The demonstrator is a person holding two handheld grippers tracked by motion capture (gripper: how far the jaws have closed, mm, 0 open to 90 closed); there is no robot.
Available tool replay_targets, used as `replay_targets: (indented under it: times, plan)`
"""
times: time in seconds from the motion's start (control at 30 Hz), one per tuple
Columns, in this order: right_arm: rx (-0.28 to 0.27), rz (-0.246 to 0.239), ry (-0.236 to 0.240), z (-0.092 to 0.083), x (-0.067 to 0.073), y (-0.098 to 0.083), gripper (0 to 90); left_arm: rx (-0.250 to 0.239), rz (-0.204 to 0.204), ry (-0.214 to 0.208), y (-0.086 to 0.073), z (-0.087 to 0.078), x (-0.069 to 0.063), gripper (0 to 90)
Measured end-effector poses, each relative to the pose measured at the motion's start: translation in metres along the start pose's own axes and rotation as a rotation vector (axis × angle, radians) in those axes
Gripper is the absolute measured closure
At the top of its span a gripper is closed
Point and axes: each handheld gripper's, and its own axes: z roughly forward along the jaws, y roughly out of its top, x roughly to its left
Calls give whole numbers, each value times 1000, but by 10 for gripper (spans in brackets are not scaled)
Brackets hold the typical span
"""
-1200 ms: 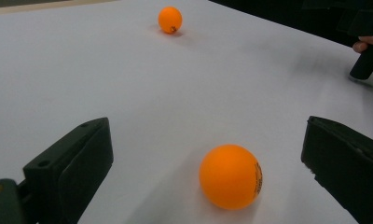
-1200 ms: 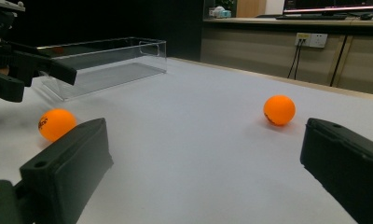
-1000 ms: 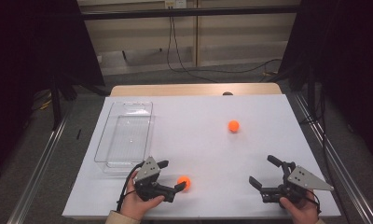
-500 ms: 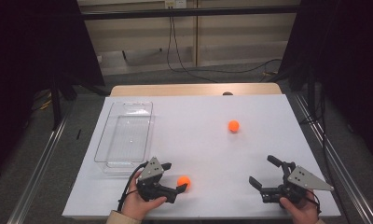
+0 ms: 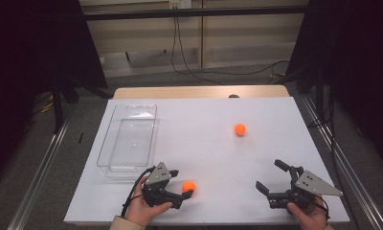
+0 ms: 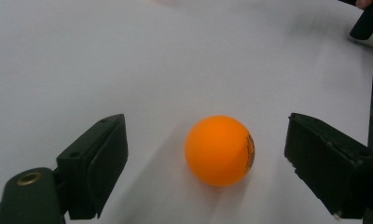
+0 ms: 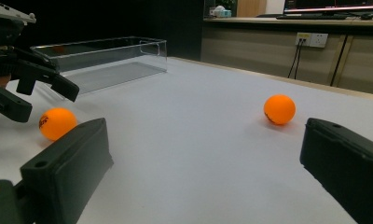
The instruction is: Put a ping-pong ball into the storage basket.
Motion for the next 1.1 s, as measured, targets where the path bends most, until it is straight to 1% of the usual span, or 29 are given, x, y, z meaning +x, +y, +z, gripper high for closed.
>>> replay_targets:
  times: [0.13,0.23,0.4,0.5,0.63,0.97,1.1]
  plan:
    - [0,1,-1,0,0,0,12,16,0,-9,0,2,-1,150]
    - [1,1,-1,0,0,0,12,29,-1,-3,0,4,-2,160]
    - [2,1,-2,-1,0,0,12,46,0,-11,0,6,-2,172]
    - [2,1,-3,-1,0,0,12,57,10,-12,0,7,-2,195]
    - [2,-1,-3,-1,0,0,13,57,8,-11,1,9,-2,213]
    - [3,0,-5,-1,-1,-1,13,90,26,-25,3,14,-2,275]
    - [3,-2,-6,-1,-1,0,13,89,16,-21,3,14,-1,287]
